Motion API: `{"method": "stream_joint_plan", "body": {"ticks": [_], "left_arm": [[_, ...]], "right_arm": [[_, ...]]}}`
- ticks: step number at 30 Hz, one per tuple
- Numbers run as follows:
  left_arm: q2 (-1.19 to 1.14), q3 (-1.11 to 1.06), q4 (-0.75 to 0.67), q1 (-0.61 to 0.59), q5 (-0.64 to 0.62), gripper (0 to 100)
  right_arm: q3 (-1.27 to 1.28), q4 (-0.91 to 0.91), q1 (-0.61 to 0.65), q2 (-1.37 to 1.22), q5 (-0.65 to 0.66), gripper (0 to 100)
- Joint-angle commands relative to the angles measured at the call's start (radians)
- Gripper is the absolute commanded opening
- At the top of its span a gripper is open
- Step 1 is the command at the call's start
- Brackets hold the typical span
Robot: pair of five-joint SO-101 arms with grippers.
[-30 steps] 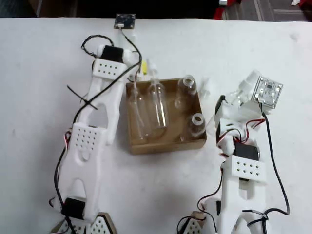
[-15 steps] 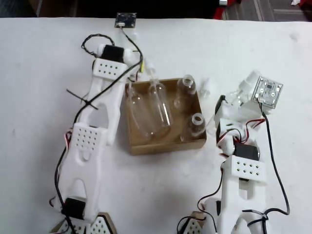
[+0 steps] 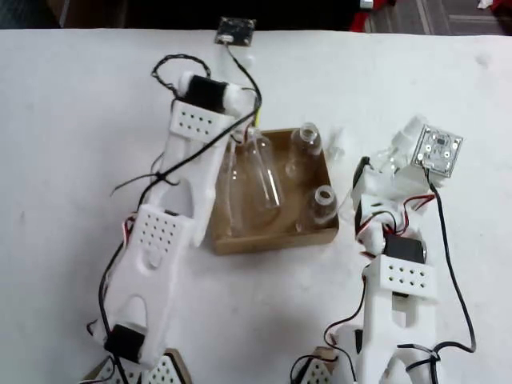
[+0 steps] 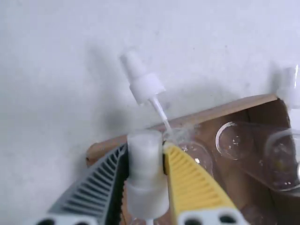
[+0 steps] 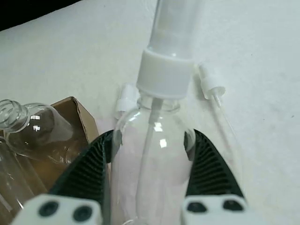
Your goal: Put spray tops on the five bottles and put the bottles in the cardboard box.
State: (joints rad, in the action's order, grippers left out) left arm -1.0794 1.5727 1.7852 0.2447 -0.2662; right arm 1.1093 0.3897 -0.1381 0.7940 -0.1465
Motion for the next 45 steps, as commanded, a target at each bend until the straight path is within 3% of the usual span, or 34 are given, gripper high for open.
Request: {"method": "stream_joint_plan", "body": {"ticks": [1,19,27,35,45], "left_arm": [[0.099,-0.075,0.008,0.036,-0.044,2],[0.619,-0.712,-0.002,0.134,-0.044,2],[0.82,-1.045,-0.103,0.159,-0.044,2],[1.089,-1.493,-0.362,0.165,-0.031,3],[1.567,-2.044,-0.753,0.174,0.078,3]], "right_arm": [[-0.002,-0.024,0.012,0.024,0.031,1.8],[0.006,-0.045,0.008,0.024,0.034,1.8],[0.006,-0.045,0.007,0.025,0.037,1.8],[0.006,-0.045,0.007,0.028,0.038,1.8],[0.006,-0.045,0.007,0.028,0.038,1.8]]}}
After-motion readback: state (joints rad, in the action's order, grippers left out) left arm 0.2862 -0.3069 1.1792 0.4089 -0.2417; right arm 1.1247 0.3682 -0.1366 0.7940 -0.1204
